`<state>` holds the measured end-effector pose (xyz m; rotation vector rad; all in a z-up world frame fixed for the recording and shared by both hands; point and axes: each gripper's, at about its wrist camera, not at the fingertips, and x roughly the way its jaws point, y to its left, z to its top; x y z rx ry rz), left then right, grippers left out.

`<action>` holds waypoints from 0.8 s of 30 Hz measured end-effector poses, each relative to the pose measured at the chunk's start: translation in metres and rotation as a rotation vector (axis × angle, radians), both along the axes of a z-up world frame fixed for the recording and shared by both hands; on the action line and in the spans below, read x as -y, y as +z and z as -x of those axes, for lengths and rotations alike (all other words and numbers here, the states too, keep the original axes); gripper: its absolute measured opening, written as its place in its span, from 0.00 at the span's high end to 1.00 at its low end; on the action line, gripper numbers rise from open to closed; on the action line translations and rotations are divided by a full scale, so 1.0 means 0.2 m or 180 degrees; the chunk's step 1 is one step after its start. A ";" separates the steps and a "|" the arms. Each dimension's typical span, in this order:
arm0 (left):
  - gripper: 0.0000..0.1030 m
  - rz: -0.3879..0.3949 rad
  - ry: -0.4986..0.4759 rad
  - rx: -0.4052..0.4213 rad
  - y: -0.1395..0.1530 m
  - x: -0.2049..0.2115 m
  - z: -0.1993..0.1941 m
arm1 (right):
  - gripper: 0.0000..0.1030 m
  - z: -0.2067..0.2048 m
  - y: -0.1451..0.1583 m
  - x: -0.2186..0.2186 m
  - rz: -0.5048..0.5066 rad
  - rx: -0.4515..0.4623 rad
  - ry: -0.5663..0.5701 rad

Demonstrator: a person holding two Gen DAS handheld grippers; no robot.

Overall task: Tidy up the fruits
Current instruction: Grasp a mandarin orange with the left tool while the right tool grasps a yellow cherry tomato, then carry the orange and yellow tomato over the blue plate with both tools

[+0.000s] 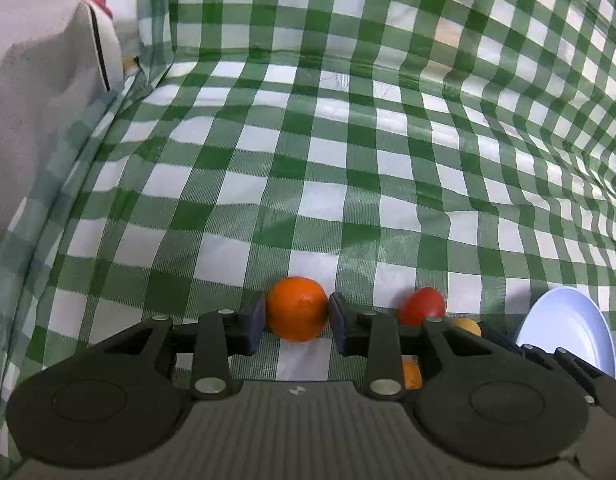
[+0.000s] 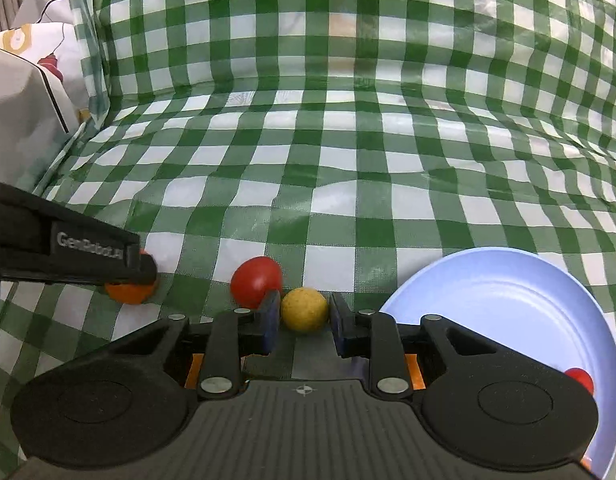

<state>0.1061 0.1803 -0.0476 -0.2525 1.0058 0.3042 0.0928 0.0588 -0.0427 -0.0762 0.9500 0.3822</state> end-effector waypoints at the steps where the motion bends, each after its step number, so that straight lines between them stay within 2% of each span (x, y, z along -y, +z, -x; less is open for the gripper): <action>1: 0.64 0.0031 -0.0004 0.0003 0.00 0.00 0.00 | 0.73 0.00 0.00 0.00 -0.0012 -0.0006 0.0001; 12: 0.64 0.0032 0.0014 0.0095 0.02 0.00 0.04 | 0.73 0.02 -0.02 -0.01 -0.0028 0.0006 0.0068; 24: 0.64 0.0003 0.0028 0.0202 0.07 0.00 0.05 | 0.73 0.04 0.03 -0.01 -0.0130 0.0321 0.0014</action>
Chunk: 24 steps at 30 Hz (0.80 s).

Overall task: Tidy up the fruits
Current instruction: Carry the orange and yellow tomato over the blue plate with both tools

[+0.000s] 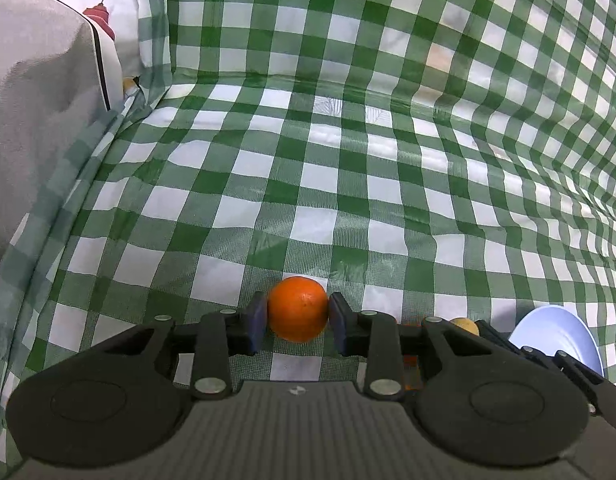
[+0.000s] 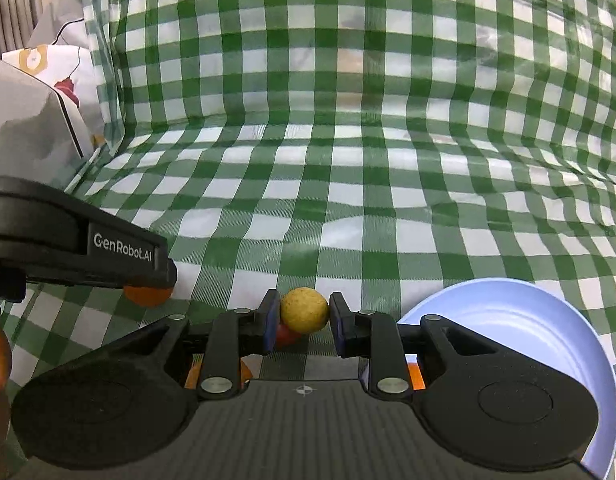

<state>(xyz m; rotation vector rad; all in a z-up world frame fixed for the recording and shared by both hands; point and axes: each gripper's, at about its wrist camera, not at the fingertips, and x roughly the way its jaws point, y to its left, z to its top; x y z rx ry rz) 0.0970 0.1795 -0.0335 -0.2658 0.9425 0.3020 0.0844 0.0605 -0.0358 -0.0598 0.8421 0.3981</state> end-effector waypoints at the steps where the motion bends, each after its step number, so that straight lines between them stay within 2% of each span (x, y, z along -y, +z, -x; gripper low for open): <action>1: 0.64 -0.0001 0.0001 0.0004 0.00 0.00 0.00 | 0.73 0.01 0.00 0.01 -0.0004 0.0017 -0.0006; 24: 0.64 -0.0027 -0.0003 0.0039 0.02 0.04 0.01 | 0.73 0.01 0.05 0.06 -0.0068 0.0154 -0.0014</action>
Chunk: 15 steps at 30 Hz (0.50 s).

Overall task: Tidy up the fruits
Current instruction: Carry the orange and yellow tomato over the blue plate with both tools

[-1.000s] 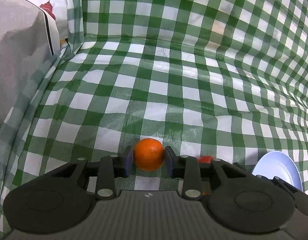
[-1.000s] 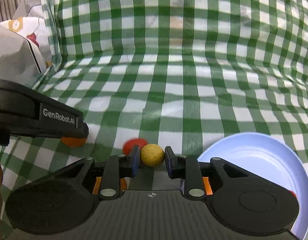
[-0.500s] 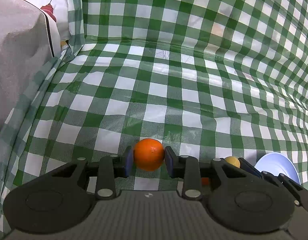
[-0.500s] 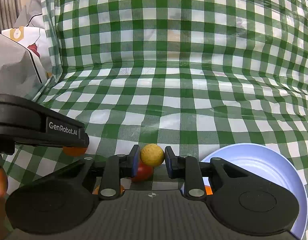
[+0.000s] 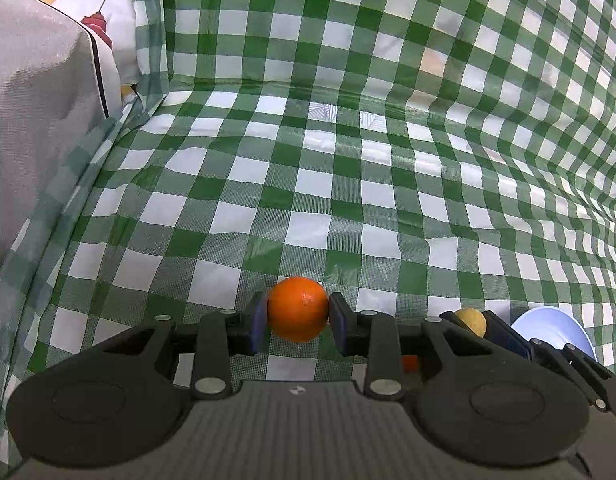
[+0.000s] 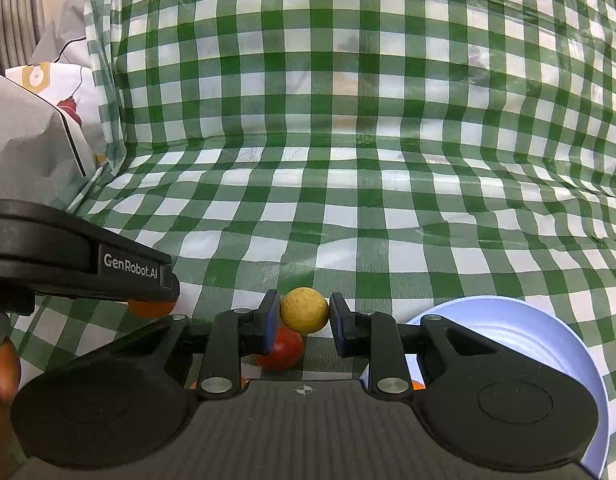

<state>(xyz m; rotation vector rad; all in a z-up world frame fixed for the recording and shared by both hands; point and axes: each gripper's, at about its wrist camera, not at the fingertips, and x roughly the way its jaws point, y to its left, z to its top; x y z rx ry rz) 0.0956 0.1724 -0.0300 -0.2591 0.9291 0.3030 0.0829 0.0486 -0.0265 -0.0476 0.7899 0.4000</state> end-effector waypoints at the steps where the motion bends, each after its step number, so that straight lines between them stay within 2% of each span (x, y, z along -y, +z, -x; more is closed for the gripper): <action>1: 0.64 0.0000 -0.0001 0.0001 0.00 0.00 0.00 | 0.73 0.00 0.00 0.00 0.0000 0.0007 0.0003; 15: 0.64 -0.0051 -0.0030 0.0045 0.07 0.03 0.01 | 0.73 0.02 0.00 0.02 -0.0014 0.0116 0.0000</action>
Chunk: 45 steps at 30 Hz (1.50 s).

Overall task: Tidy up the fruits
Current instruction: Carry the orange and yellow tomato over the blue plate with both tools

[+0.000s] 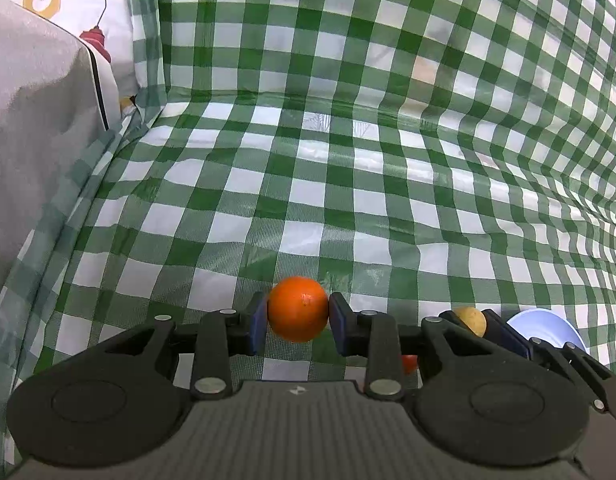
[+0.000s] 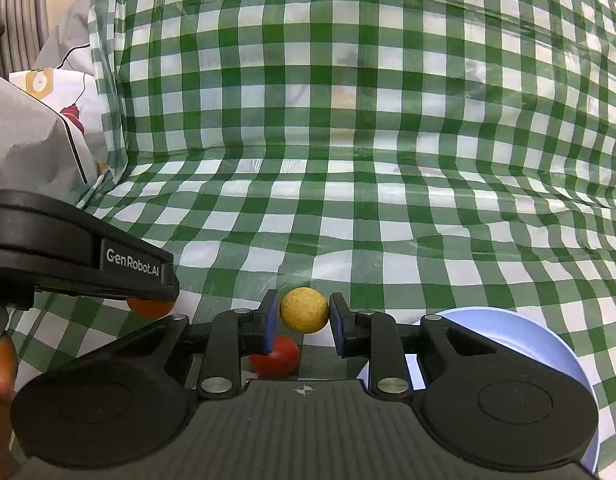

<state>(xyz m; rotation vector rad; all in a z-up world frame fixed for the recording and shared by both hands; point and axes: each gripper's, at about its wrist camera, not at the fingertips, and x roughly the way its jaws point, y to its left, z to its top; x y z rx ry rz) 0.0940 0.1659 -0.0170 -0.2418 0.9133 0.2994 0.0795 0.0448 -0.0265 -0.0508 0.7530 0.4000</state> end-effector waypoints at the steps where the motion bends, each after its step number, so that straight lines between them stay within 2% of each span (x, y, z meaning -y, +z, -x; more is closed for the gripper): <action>1: 0.64 -0.0011 -0.0004 0.0009 0.01 0.01 0.00 | 0.73 0.00 0.00 0.00 -0.0003 0.0006 0.0000; 23: 0.64 -0.0210 -0.0354 0.0112 0.04 0.25 0.04 | 0.73 0.06 0.18 0.30 0.0090 0.0139 -0.0169; 33: 0.64 -0.0246 -0.0416 0.0109 0.02 0.31 0.04 | 0.73 0.08 0.22 0.45 0.0165 0.0143 -0.0312; 45: 0.64 -0.0248 -0.0442 0.0107 0.01 0.34 0.03 | 0.73 0.09 0.23 0.51 0.0189 0.0141 -0.0393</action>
